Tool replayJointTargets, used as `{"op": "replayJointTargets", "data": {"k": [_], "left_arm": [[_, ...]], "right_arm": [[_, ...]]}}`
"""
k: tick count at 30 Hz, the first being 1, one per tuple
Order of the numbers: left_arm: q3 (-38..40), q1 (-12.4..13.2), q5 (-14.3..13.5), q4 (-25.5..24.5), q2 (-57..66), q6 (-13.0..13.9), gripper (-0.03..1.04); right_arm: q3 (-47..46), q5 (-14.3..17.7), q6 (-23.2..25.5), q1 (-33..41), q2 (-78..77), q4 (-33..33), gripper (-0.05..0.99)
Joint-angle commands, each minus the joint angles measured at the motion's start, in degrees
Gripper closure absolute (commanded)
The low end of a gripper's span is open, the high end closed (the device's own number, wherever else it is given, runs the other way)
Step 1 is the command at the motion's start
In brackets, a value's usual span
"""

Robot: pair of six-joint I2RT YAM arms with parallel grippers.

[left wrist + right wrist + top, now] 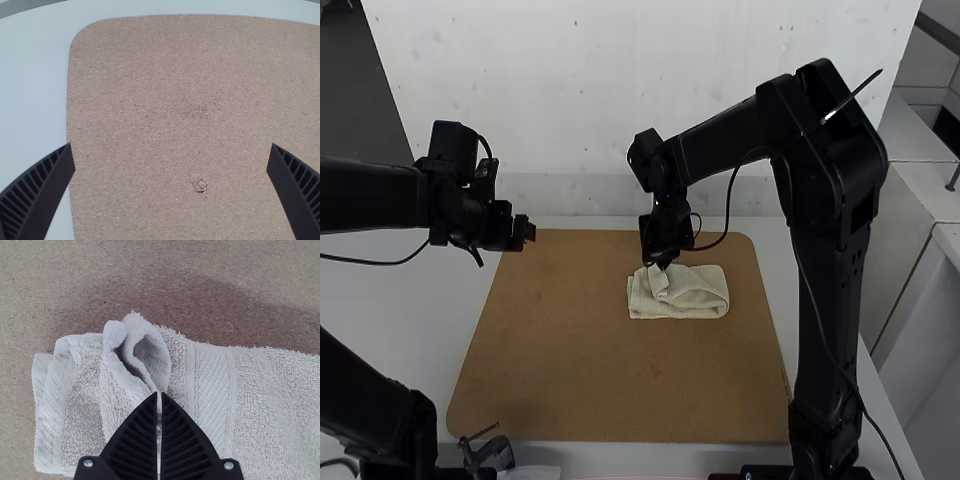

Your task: Fold the towel.

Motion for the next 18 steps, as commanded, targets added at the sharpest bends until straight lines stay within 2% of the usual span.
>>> {"op": "replayJointTargets", "data": {"k": [1,10,11,14,15,16,18], "left_arm": [[1.04,0.34,0.89,0.36,-0.12,0.81,0.00],[0.86,0.51,0.89,0.36,-0.56,0.81,0.00],[0.86,0.51,0.89,0.36,-0.56,0.81,0.00],[0.95,0.51,0.89,0.54,-0.39,0.81,0.00],[0.95,0.60,0.89,0.63,-0.39,0.81,0.00],[0.95,0.51,0.89,0.63,-0.39,0.81,0.00],[0.86,0.60,0.89,0.63,-0.30,0.81,0.00]], "right_arm": [[1.05,1.22,0.88,3.02,-1.28,-0.11,0.92],[2.20,1.31,2.29,8.38,-0.40,-0.20,0.91],[2.20,1.31,2.29,8.38,-0.40,-0.02,0.86],[1.93,1.04,2.38,7.59,-1.28,1.39,0.42],[1.84,0.96,2.38,7.24,-2.25,1.47,0.32],[1.84,0.87,2.29,6.98,-3.48,1.56,0.29],[1.93,0.78,2.29,5.92,-5.50,1.91,0.29]]}}
